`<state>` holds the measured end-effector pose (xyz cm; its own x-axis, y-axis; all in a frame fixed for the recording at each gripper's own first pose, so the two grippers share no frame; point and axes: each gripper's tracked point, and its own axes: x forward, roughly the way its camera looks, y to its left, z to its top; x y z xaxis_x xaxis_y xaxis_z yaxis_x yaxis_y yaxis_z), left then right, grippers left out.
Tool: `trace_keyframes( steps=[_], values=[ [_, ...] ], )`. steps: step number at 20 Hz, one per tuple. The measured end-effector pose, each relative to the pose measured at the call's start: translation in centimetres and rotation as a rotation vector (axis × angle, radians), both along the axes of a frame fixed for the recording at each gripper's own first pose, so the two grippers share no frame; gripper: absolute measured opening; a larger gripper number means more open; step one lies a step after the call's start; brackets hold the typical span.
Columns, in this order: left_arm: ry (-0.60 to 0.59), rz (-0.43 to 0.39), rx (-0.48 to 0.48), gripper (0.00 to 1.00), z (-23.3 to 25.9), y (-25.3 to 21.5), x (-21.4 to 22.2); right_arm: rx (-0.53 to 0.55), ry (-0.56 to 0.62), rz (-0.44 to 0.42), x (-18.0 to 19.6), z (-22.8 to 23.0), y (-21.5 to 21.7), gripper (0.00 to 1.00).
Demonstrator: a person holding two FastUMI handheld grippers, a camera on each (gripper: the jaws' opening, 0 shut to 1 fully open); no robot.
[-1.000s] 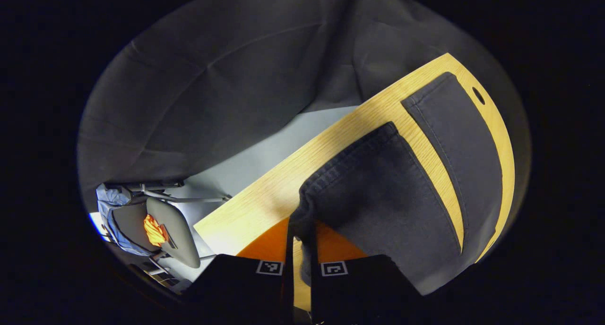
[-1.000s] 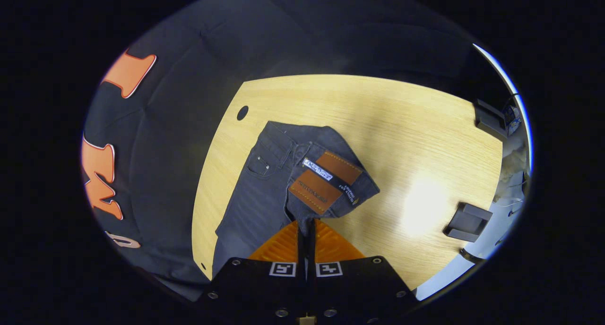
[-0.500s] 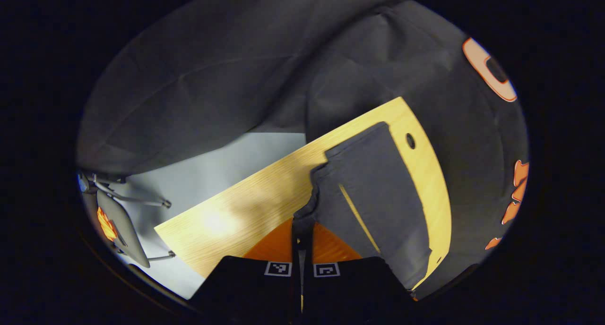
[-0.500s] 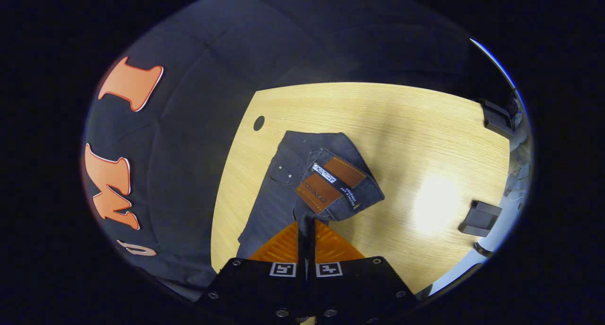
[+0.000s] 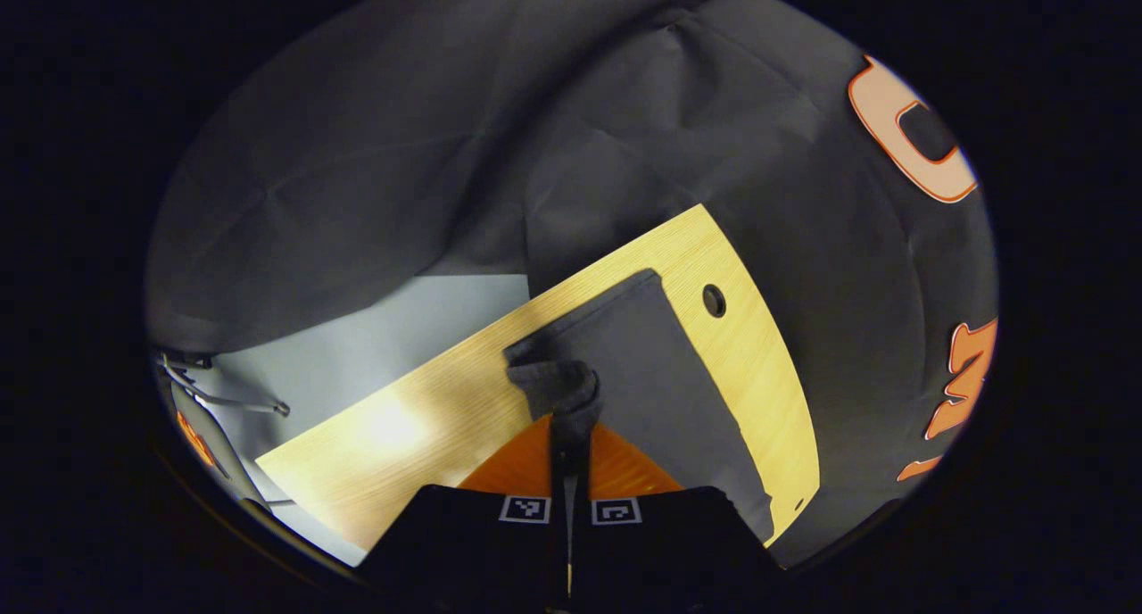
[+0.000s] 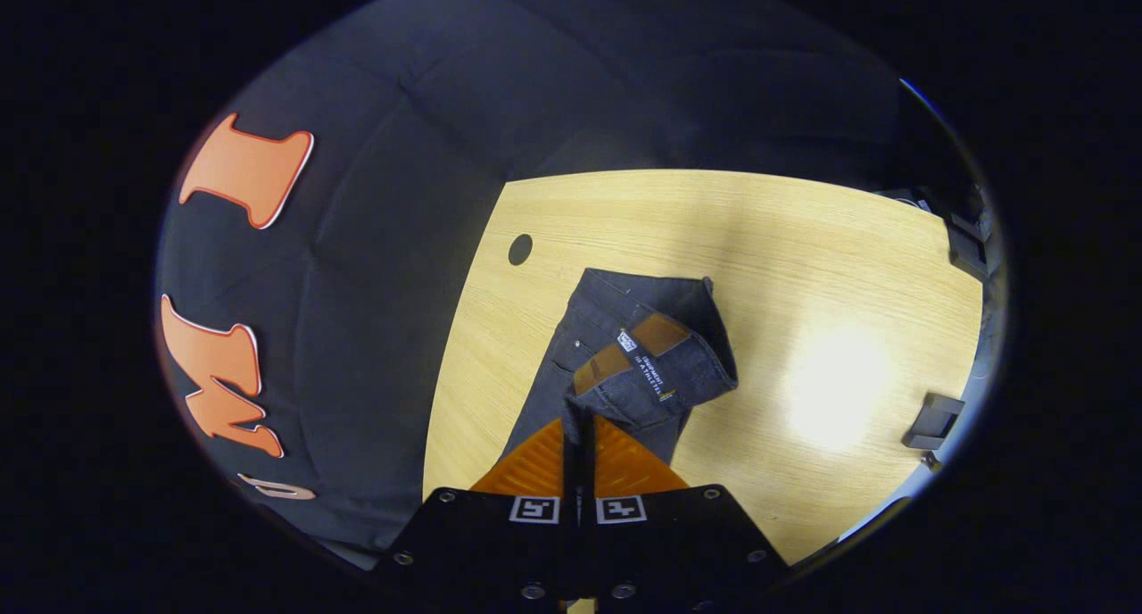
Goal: Grasp the waist and the cuffs of the jeans and fold them to make the two legs overlap; first hold the waist and fold one-third of the jeans toward the cuffs, then hold the cuffs and fold the remaining one-third in the same direction to finish folding.
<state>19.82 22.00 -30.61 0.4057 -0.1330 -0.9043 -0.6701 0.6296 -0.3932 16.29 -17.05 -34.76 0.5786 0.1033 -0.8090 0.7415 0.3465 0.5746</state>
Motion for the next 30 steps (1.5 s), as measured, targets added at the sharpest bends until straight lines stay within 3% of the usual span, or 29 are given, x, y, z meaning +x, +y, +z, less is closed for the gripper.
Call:
trace_keyframes(
  steps=[7,15,18,21,24,25,26,27,28,29,30],
  values=[
    [0.023,-0.120,0.052,0.02,-1.7,-0.8,6.5,-0.003,0.048,0.023,4.5,-2.4,0.3,0.01],
    [0.143,-0.046,0.046,0.02,-7.2,-0.8,10.7,0.068,0.145,-0.024,9.2,-6.7,-0.1,0.01],
    [0.154,-0.065,0.057,0.05,-8.4,-1.1,10.9,0.075,0.187,-0.018,9.7,-7.3,0.1,0.02],
    [0.096,-0.093,0.086,0.23,-6.9,-0.4,12.5,0.106,0.158,-0.019,10.4,-6.0,0.1,0.04],
    [0.017,-0.150,0.100,0.68,-5.3,-1.1,13.9,0.039,0.084,-0.013,10.9,-4.5,-1.6,0.26],
    [-0.005,-0.177,0.102,0.80,-4.5,-1.5,14.1,0.002,0.090,0.004,10.2,-4.5,-2.1,0.22],
    [-0.015,-0.202,0.114,0.92,-4.0,-2.0,14.0,-0.028,0.100,0.026,9.1,-4.4,-2.6,0.42],
    [-0.032,-0.239,0.133,0.93,-3.3,-2.5,14.1,-0.054,0.116,0.051,7.9,-4.4,-3.1,0.49],
    [-0.043,-0.279,0.161,0.94,-3.0,-2.7,13.7,-0.084,0.142,0.073,6.6,-4.8,-3.6,0.65],
    [-0.060,-0.321,0.191,0.98,-2.5,-2.8,13.8,-0.115,0.166,0.100,5.4,-5.2,-4.1,0.62],
    [-0.072,-0.360,0.218,0.99,-2.4,-3.0,13.9,-0.143,0.187,0.123,4.3,-5.6,-4.6,0.83]
  ],
)
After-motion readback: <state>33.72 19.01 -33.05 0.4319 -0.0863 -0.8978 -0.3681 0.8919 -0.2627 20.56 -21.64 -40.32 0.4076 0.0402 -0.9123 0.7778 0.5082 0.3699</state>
